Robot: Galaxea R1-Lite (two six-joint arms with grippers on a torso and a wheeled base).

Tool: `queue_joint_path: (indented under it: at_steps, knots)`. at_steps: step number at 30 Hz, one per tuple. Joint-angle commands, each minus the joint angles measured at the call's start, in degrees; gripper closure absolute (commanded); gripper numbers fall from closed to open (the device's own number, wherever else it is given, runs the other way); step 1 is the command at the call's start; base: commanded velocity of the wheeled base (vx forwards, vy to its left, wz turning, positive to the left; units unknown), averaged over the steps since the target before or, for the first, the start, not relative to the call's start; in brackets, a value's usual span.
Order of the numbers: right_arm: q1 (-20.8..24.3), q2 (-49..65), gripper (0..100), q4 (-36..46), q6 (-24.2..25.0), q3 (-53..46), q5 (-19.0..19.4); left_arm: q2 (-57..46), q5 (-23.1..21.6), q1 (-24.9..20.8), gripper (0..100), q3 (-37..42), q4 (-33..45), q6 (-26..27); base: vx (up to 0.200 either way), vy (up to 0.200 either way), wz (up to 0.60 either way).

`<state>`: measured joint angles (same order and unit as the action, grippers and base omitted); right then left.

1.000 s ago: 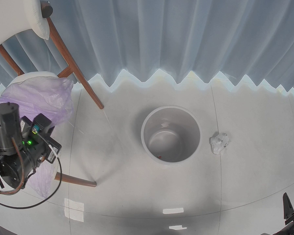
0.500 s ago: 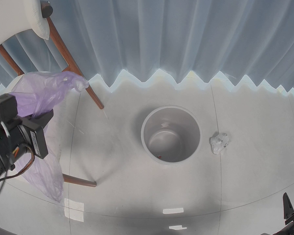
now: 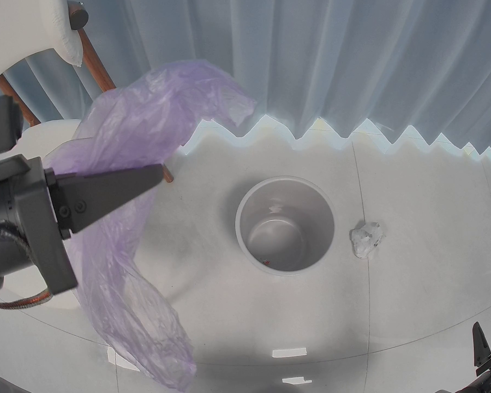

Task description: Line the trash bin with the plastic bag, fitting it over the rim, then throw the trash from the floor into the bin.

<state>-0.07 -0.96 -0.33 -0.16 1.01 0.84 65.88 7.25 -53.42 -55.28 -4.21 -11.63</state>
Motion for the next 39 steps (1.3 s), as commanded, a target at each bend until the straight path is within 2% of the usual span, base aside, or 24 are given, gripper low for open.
queue_joint_path:
  at_steps: [1, 3, 4, 5, 13, 17, 23, 34, 39]
  knots:
    - [-0.01, 0.96, 0, -0.02, -0.02, -1.01, -0.05, 1.53, -6.02, -0.9, 100, -0.61, -0.19, -0.59, 0.0, 0.0, 0.0]
    - [0.07, 0.96, 0, -0.02, -0.02, -1.01, -0.05, 1.97, -9.54, -0.9, 100, -0.88, -0.19, -0.59, 0.0, 0.0, 0.0]
    - [0.07, 0.96, 0, -0.02, -0.02, -1.01, -0.05, 1.97, -9.54, -0.9, 100, -0.88, -0.19, -0.59, 0.0, 0.0, 0.0]
    - [0.07, 0.96, 0, -0.02, -0.02, -1.01, -0.05, 2.68, -11.91, -0.55, 100, -1.49, -0.19, -0.85, 0.0, 0.0, 0.0]
    - [-0.01, 0.96, 0, -0.02, -0.02, -1.01, -0.14, 7.25, -17.19, 0.77, 100, -5.36, -0.72, -6.83, 0.0, 0.0, 0.0]
    - [0.07, 0.96, 0, -0.02, -0.02, -1.01, -0.14, 10.32, -18.94, 2.44, 100, -6.41, -3.44, -7.27, 0.0, 0.0, 0.0]
    - [-0.01, 0.96, 0, -0.02, 0.07, -1.01, -0.14, 14.63, -20.88, 1.21, 100, -8.26, -7.48, -7.35, 0.0, 0.0, 0.0]
    - [-0.01, 0.96, 0, -0.02, 0.16, -1.01, -0.14, 21.05, -20.96, -2.39, 100, -9.4, -13.55, -9.46, 0.0, 0.0, 0.0]
    - [0.07, 0.96, 0, -0.02, 0.16, -1.01, -0.14, 23.68, -21.4, -1.78, 100, -9.84, -16.45, -9.46, 0.0, 0.0, 0.0]
